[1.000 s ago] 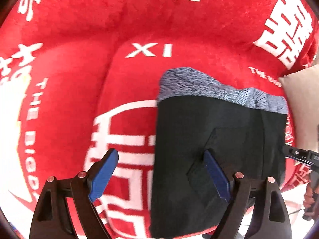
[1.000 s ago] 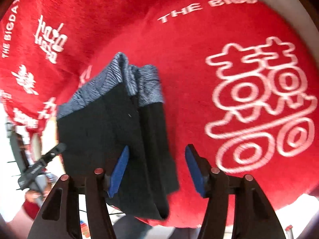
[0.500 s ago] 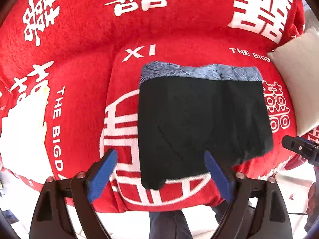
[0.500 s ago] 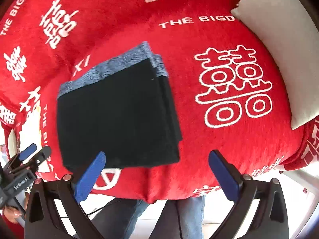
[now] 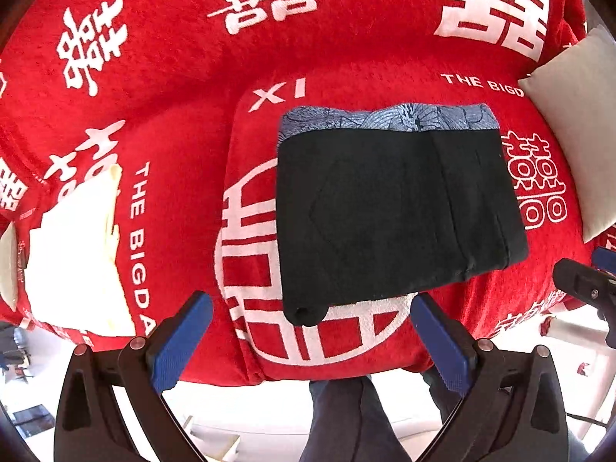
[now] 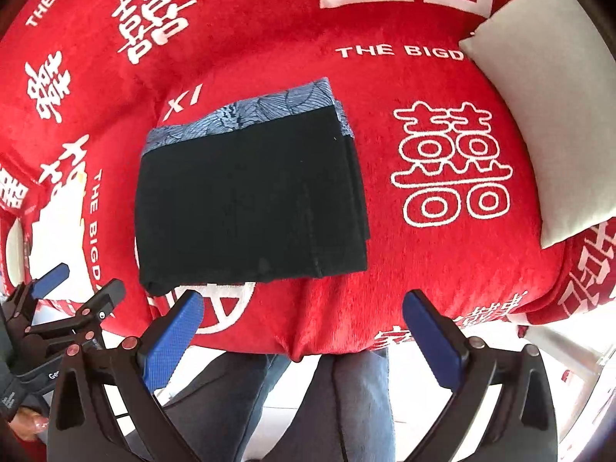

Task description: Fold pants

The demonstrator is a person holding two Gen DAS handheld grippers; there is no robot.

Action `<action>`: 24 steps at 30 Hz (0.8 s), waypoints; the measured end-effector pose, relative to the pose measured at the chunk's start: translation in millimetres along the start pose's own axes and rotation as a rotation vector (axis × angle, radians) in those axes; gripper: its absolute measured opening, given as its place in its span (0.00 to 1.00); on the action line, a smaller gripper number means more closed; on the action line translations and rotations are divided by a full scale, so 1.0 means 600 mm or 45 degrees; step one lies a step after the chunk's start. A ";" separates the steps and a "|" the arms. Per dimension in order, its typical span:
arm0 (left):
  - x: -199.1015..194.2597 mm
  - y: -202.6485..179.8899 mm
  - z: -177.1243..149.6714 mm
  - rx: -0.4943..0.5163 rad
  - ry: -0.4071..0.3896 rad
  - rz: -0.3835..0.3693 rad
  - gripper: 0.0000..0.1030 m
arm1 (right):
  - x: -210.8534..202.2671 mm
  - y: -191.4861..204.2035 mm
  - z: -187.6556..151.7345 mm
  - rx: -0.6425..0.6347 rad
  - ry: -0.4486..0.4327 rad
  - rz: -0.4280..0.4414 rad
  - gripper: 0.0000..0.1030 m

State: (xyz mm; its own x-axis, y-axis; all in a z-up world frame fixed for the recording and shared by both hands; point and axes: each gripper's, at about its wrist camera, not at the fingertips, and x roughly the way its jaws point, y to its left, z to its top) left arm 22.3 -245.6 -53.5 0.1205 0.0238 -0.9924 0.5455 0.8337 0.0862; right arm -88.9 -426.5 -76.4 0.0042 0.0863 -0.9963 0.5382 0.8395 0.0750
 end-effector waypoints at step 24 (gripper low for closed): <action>-0.021 0.011 0.011 0.020 0.012 -0.013 1.00 | -0.013 0.020 0.004 -0.009 0.036 -0.071 1.00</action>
State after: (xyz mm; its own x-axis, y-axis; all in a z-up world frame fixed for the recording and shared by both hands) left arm 29.5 -244.2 -39.9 0.1071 0.0210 -0.9940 0.5597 0.8251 0.0777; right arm -80.5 -418.5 -67.8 -0.0495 0.0543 -0.9973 0.5312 0.8470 0.0197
